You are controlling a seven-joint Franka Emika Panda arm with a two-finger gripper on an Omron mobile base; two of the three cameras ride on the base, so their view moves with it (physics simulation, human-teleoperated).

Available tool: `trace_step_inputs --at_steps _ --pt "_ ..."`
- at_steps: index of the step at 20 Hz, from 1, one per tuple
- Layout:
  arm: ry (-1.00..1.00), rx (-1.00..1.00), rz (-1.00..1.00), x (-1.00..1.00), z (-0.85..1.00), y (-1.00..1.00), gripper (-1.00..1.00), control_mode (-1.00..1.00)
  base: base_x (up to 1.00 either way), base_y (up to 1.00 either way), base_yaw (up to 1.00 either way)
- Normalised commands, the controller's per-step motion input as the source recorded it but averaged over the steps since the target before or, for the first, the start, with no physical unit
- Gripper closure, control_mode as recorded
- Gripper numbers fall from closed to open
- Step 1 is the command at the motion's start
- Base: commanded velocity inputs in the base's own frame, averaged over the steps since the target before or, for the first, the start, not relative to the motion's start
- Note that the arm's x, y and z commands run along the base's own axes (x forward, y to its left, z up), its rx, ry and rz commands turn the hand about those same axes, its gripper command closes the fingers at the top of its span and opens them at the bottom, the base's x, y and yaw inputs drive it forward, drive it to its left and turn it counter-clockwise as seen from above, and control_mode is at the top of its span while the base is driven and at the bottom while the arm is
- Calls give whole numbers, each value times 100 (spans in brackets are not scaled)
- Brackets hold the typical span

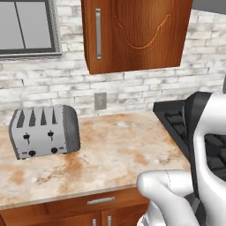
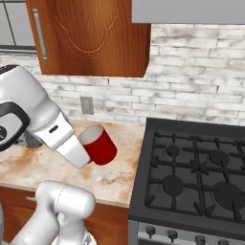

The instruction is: Clear the mugs and bowl far away from the sink.

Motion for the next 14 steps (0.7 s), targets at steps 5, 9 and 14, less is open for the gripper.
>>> trace_step_inputs --at_steps 5,9,14 --pt "0 5 22 28 -8 26 100 -100 0 0 0" --pt "6 22 31 59 -6 8 100 -100 0 0 0" --pt "16 21 35 64 -13 11 100 -100 0 0 0"
